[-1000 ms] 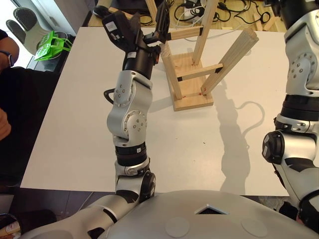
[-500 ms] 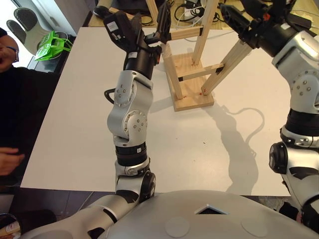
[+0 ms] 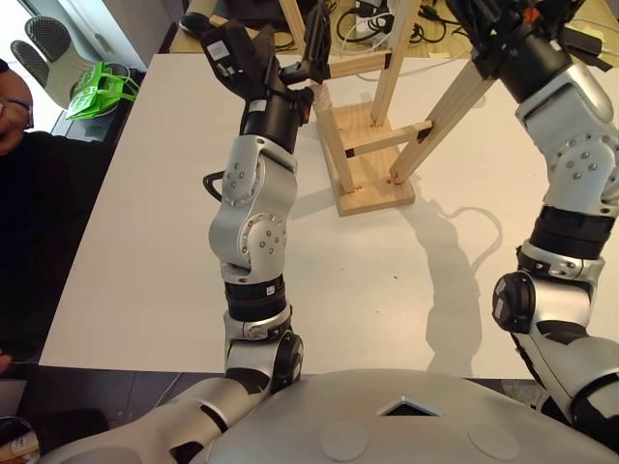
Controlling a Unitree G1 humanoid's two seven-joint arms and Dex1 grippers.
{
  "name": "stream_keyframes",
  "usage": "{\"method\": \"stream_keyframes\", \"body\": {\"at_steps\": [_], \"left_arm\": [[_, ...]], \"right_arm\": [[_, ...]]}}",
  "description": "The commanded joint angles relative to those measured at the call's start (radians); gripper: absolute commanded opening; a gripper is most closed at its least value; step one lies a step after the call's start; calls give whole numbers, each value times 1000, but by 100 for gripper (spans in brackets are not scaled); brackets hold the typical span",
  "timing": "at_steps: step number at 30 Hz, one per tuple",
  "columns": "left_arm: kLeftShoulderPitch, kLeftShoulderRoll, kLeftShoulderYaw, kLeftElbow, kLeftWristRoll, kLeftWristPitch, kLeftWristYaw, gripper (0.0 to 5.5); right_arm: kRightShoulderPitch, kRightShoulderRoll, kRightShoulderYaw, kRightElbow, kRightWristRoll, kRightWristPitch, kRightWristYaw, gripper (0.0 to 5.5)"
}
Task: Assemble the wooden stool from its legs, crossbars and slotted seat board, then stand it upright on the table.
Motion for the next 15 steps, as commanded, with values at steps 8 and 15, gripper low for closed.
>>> {"method": "stream_keyframes", "body": {"at_steps": [8, 15], "left_arm": [[11, -18, -16, -7, -5, 33, 10, 416], [-6, -8, -4, -2, -12, 46, 9, 416]], "right_arm": [[-276, -121, -81, -26, 122, 119, -124, 335], [287, 45, 52, -180, 156, 471, -299, 335]]}}
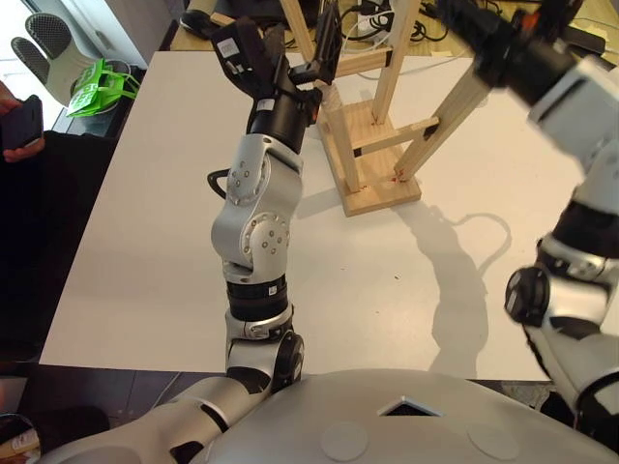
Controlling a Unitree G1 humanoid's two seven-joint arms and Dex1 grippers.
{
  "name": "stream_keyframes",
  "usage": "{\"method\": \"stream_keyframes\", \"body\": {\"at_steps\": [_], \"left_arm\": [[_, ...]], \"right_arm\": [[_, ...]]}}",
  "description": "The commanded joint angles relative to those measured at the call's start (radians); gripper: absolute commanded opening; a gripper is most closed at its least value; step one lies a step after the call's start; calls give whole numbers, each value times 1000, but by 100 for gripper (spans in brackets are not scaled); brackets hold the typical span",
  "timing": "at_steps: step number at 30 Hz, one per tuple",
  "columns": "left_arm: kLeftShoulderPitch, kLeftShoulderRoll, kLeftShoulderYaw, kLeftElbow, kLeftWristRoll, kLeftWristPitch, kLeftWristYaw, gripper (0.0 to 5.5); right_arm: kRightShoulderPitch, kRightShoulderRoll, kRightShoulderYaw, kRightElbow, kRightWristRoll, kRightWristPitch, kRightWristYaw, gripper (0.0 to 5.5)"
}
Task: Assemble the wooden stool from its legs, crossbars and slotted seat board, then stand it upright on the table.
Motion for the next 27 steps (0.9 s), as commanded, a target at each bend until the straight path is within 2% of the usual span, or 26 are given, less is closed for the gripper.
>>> {"method": "stream_keyframes", "body": {"at_steps": [1, 8, 14, 16, 20, 23, 27], "left_arm": [[-5, -7, 0, 5, -4, 23, 7, 416], [-5, -6, -4, 4, 3, 19, 0, 416], [-17, 2, -2, -1, 9, 18, -5, 416], [-21, 7, 3, -5, 29, -6, 3, 416], [-34, 36, -2, -8, 126, -76, 23, 416], [-35, 52, -11, -4, 204, -124, 43, 416], [-27, 61, 15, 13, 271, -152, 84, 416]], "right_arm": [[196, 122, 50, 11, 1, 143, -117, 335], [81, 109, 85, -24, -74, -95, -61, 335], [-95, 83, -24, 0, -8, -217, -17, 335], [-132, 51, -28, 11, -17, -234, 8, 335], [-110, -44, 90, 3, -149, -283, 87, 335], [-48, -95, 202, 6, -335, -406, 102, 335], [21, -67, 200, 29, -507, -582, 12, 335]]}}
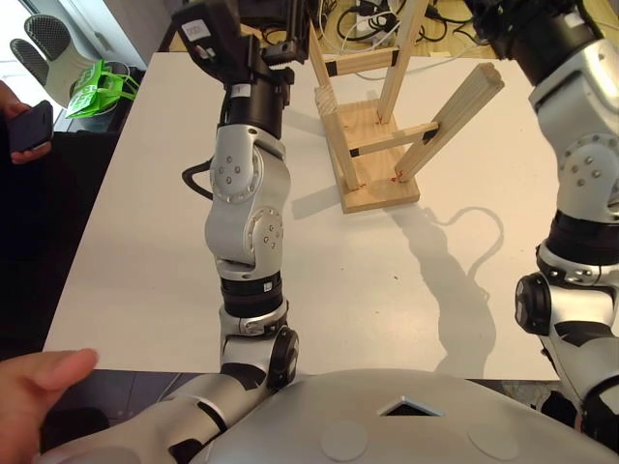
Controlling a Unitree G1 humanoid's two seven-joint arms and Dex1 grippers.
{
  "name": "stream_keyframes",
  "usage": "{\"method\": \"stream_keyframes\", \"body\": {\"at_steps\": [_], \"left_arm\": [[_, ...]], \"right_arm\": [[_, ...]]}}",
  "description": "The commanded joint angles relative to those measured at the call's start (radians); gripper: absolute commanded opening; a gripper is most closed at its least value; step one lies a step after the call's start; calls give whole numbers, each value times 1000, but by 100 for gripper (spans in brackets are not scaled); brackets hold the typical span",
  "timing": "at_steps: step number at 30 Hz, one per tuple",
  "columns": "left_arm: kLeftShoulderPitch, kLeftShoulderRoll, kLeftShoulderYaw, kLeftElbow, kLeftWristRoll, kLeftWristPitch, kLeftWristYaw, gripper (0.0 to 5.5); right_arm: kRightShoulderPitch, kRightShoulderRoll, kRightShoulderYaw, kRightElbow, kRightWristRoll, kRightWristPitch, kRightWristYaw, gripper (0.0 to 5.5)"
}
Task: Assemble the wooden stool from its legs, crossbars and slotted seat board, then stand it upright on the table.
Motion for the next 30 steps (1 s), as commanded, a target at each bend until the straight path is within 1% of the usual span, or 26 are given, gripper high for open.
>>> {"method": "stream_keyframes", "body": {"at_steps": [1, 6, 10, 13, 17, 19, 26, 30], "left_arm": [[4, 13, 26, 21, 52, -9, 39, 416], [46, -5, 33, 39, 62, 26, 57, 416], [67, -20, 28, 43, 65, 46, 62, 416], [73, -29, 27, 41, 65, 50, 64, 416], [73, -39, 23, 29, 52, 68, 57, 416], [67, -50, 2, 8, 27, 103, 39, 416], [77, -51, -134, -94, -78, 268, -61, 416], [56, -25, -155, -102, -86, 291, -84, 416]], "right_arm": [[61, 25, -31, 33, -122, -146, -86, 335], [135, 20, -125, 128, -211, -261, -177, 335], [171, 2, -183, 225, -246, -196, -221, 335], [205, -13, -168, 271, -254, -100, -196, 335], [234, -12, -131, 235, -252, -19, -148, 335], [232, -14, -122, 231, -255, 5, -133, 335], [200, -23, -142, 270, -265, 11, -131, 335], [173, -17, -153, 281, -261, -30, -133, 335]]}}
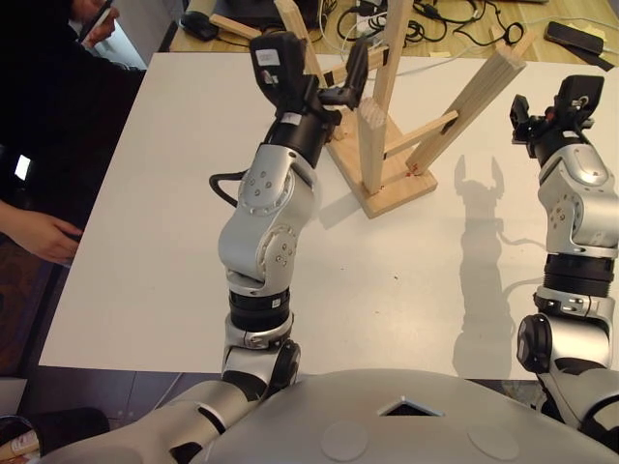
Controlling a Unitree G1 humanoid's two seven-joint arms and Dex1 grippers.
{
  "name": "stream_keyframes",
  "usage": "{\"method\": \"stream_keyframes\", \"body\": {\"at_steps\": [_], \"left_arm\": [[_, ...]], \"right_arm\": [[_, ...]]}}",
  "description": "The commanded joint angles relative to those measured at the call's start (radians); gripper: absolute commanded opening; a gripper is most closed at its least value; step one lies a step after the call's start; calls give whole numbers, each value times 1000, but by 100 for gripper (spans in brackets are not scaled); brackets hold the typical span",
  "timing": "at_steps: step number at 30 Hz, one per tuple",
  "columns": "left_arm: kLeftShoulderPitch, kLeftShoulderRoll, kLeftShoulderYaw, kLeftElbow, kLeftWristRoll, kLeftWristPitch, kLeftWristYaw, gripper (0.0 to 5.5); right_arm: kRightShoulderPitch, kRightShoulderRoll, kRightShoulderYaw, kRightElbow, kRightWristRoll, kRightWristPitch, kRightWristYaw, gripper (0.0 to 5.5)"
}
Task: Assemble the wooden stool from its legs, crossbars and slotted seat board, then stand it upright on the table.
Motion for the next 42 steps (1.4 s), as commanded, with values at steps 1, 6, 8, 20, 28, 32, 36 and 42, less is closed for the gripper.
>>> {"method": "stream_keyframes", "body": {"at_steps": [1, 6, 8, 20, 28, 32, 36, 42], "left_arm": [[-6, 1, -4, -7, 3, 27, -3, 416], [-19, 22, 56, 19, 32, -7, 20, 416], [-23, 20, 74, 25, 39, -26, 22, 416], [-40, 16, 105, 37, 44, -59, 22, 416], [-49, 10, 110, 37, 45, -56, 23, 416], [-52, 12, 113, 43, 44, -55, 20, 416], [-49, 13, 121, 47, 42, -56, 21, 416], [-49, 10, 123, 54, 43, -59, 20, 416]], "right_arm": [[-42, -8, -23, 3, 0, -43, 3, 335], [-98, -30, -30, -95, 21, -244, 86, 335], [-157, -57, 5, -144, 0, -322, 134, 335], [9, -326, 376, -183, -289, -596, 558, 335], [37, -302, 504, -253, -339, -227, 699, 335], [52, -310, 523, -308, -312, -157, 754, 302], [25, -322, 490, -342, -257, -110, 803, 245], [-27, -364, 472, -308, -271, -124, 826, 169]]}}
